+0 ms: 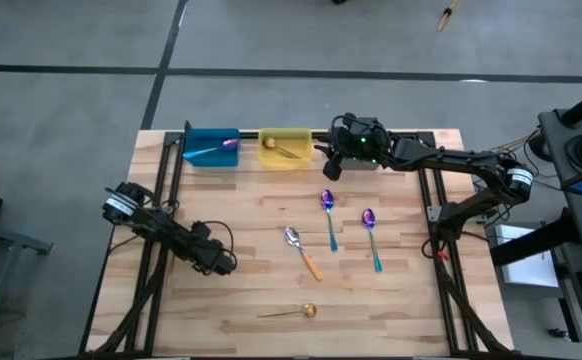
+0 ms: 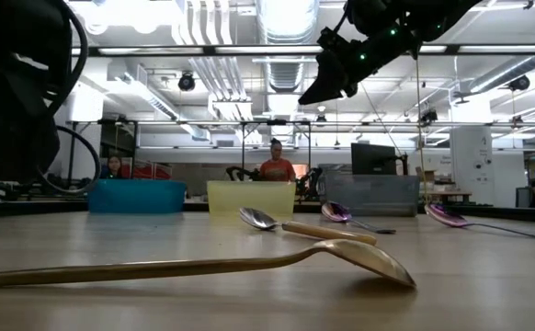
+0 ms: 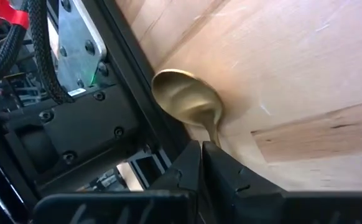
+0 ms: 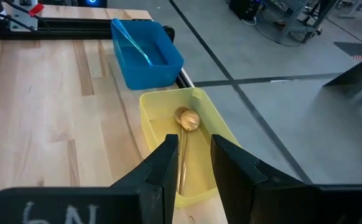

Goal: Sort silverware by color (type)
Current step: Put the gold spoon into the yellow bin

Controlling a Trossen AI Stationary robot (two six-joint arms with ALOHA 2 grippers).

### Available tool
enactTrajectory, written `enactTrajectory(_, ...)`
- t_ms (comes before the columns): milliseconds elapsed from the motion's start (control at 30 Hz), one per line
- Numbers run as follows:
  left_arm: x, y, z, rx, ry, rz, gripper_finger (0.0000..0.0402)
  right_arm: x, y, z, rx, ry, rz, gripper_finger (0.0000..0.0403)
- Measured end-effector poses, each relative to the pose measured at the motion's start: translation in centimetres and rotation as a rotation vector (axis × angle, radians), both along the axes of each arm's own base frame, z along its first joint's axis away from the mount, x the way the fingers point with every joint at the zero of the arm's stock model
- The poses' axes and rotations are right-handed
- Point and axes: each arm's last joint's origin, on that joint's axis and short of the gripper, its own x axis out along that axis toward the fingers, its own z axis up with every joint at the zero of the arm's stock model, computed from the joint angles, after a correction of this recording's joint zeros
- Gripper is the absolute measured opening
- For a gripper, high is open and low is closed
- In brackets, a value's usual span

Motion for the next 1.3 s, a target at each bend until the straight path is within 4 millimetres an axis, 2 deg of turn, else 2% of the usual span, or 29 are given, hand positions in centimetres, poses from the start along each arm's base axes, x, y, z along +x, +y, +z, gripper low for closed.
enactTrajectory(167, 0.3, -0.1, 0.5, 0.001, -0.042, -0.015, 0.0000, 0.0, 0.0, 0.0, -0.003, -0.001, 0.001, 0.0086)
enactTrajectory(400, 1.7, -0.6, 1.9, -0.043, -0.249, -0.025, 0.0000, 0.0, 0.0, 0.1, -0.006, -0.007, 0.001, 0.0086)
enactTrajectory(767, 2.7, -0.9, 2.6, -0.037, -0.321, -0.063, 0.0000, 0.0, 0.0, 0.1, -0.007, -0.009, 0.001, 0.0086)
enactTrajectory(1133, 1.1, -0.1, 3.8, 0.045, -0.115, -0.062, 0.0000, 0.0, 0.0, 0.1, -0.008, -0.011, 0.001, 0.0086)
enactTrajectory(1300, 0.1, 0.0, 2.8, 0.030, -0.104, -0.026, 0.0000, 0.0, 0.0, 0.1, -0.012, -0.010, 0.003, 0.0086)
